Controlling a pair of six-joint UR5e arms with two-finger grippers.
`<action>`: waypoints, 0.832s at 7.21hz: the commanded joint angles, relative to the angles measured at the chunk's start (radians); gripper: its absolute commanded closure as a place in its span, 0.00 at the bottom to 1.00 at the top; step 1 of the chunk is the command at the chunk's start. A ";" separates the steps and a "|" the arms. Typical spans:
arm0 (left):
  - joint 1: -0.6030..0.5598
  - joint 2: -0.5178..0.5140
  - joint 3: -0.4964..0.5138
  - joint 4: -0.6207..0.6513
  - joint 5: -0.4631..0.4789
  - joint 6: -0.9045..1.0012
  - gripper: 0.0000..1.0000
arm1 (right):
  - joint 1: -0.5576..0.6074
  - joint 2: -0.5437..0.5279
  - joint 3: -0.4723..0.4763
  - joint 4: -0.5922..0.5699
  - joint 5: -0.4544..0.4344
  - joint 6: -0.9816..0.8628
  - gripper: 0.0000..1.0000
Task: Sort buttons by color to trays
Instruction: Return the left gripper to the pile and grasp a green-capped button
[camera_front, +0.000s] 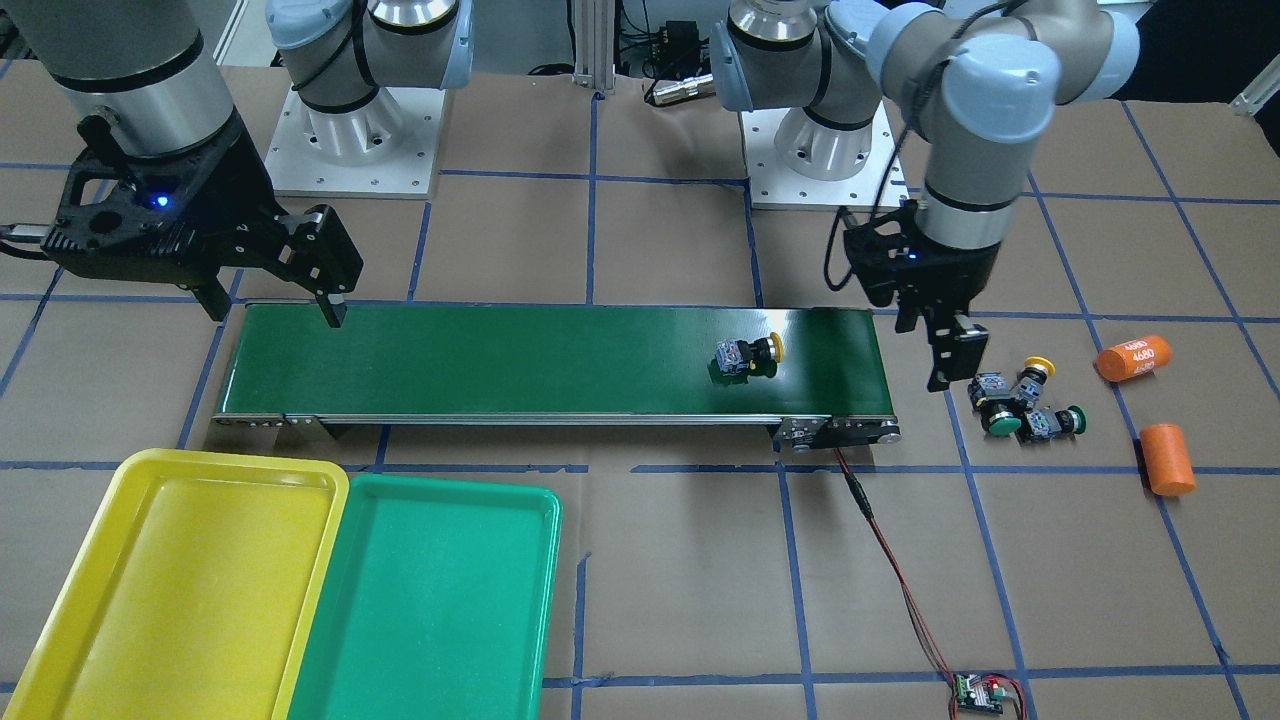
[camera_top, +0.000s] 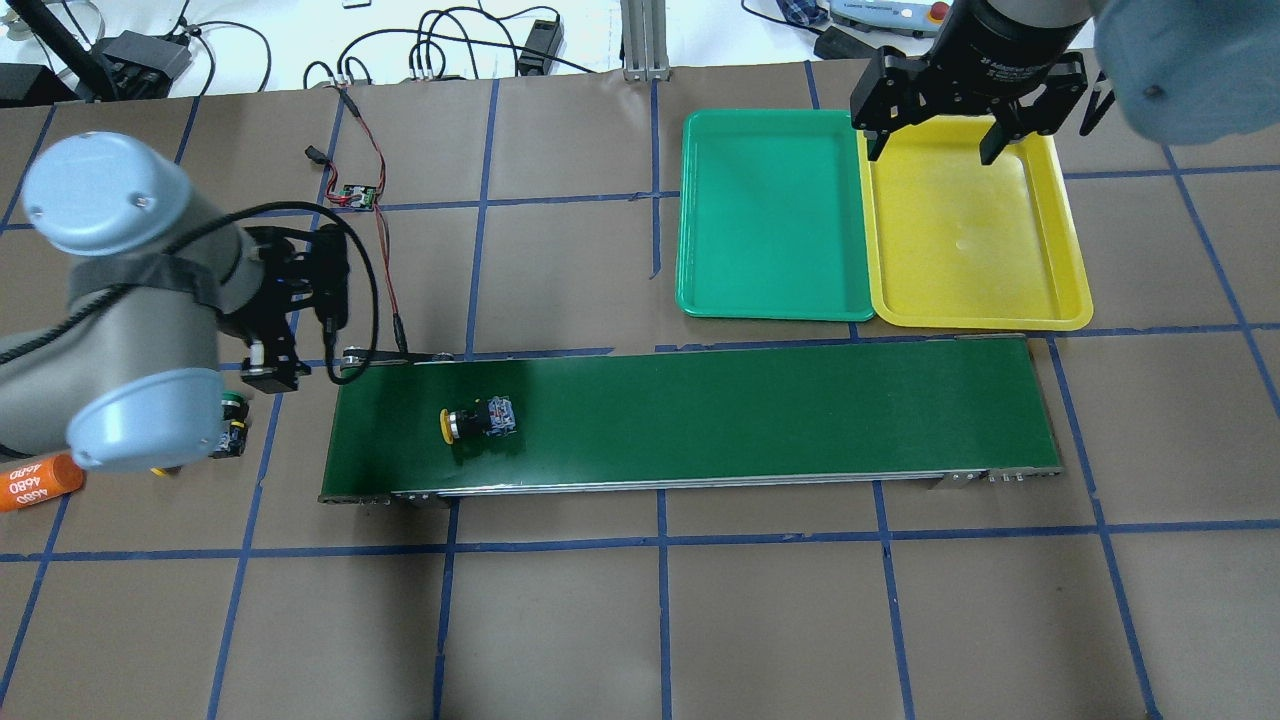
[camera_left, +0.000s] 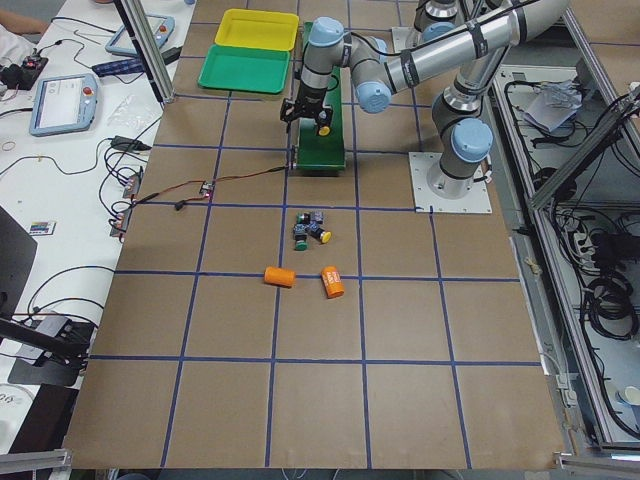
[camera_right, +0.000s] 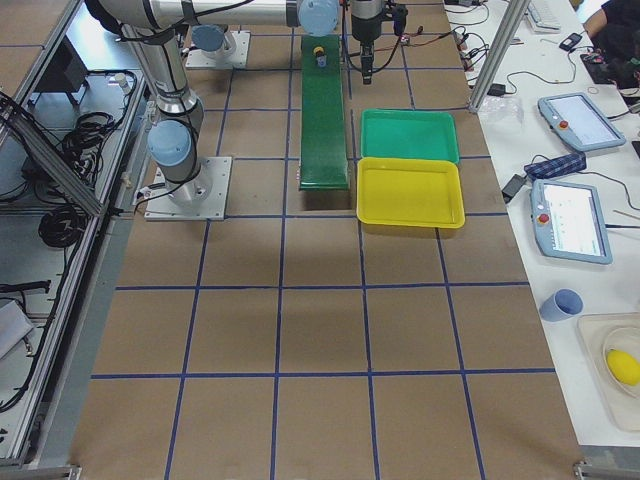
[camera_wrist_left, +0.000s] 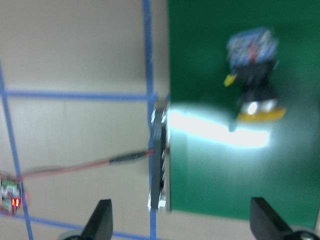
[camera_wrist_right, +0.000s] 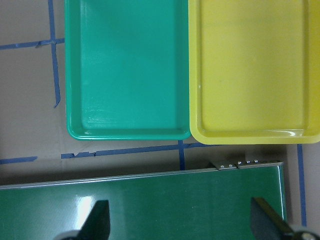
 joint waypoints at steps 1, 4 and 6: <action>0.284 -0.060 0.037 -0.036 -0.105 0.236 0.08 | 0.000 0.003 0.000 -0.002 0.001 -0.003 0.00; 0.418 -0.184 0.037 -0.002 -0.108 0.341 0.00 | 0.002 -0.001 0.000 -0.001 0.001 -0.006 0.00; 0.420 -0.290 0.052 0.170 -0.110 0.414 0.00 | 0.003 0.009 -0.002 -0.012 -0.009 -0.006 0.00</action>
